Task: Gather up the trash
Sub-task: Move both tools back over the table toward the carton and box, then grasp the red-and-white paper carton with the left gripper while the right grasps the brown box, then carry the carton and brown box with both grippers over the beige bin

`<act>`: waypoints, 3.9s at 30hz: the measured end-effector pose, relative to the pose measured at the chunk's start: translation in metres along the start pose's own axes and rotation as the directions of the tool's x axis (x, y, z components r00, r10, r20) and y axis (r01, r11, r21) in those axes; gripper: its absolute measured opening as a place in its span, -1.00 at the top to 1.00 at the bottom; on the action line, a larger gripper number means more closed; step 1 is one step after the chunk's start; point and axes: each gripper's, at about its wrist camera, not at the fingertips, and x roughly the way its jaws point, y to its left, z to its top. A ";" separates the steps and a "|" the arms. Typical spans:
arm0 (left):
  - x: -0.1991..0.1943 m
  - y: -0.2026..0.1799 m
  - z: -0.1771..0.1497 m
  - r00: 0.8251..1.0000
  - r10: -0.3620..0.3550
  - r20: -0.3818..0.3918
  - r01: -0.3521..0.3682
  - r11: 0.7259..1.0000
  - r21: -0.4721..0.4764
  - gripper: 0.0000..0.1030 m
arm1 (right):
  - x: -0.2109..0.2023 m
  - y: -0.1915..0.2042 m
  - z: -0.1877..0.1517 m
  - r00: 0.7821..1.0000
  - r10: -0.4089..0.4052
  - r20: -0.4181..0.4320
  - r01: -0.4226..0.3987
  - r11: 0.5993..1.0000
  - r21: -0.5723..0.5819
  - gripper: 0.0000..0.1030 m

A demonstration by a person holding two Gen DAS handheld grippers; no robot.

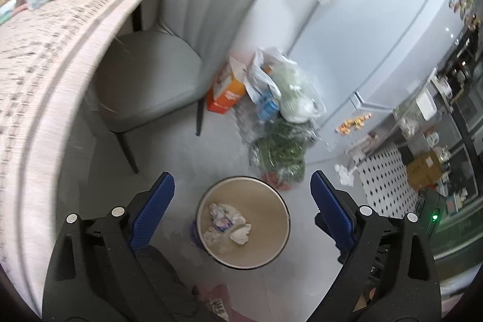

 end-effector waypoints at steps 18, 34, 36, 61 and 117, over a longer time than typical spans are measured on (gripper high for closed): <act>-0.141 0.090 -0.017 0.964 0.095 0.247 -0.068 0.991 -0.117 -0.88 | -0.048 0.154 -0.006 0.985 0.114 0.125 -0.093 0.982 -0.162 -0.85; -0.229 0.166 -0.068 0.911 0.229 0.343 -0.159 0.962 -0.221 -0.88 | -0.076 0.260 -0.030 0.964 0.238 0.120 -0.183 0.918 -0.353 -0.85; -0.237 0.179 -0.076 0.904 0.255 0.344 -0.176 0.954 -0.243 -0.88 | -0.076 0.270 -0.035 0.961 0.251 0.112 -0.193 0.906 -0.376 -0.85; -0.258 0.279 -0.163 0.917 0.347 0.198 -0.218 0.850 -0.479 0.11 | -0.054 0.344 -0.089 0.952 0.305 -0.017 -0.270 0.814 -0.515 -0.85; -0.274 0.260 -0.108 0.860 0.411 0.302 -0.275 0.872 -0.406 0.54 | -0.037 0.386 -0.070 0.930 0.338 -0.143 -0.355 0.726 -0.590 0.09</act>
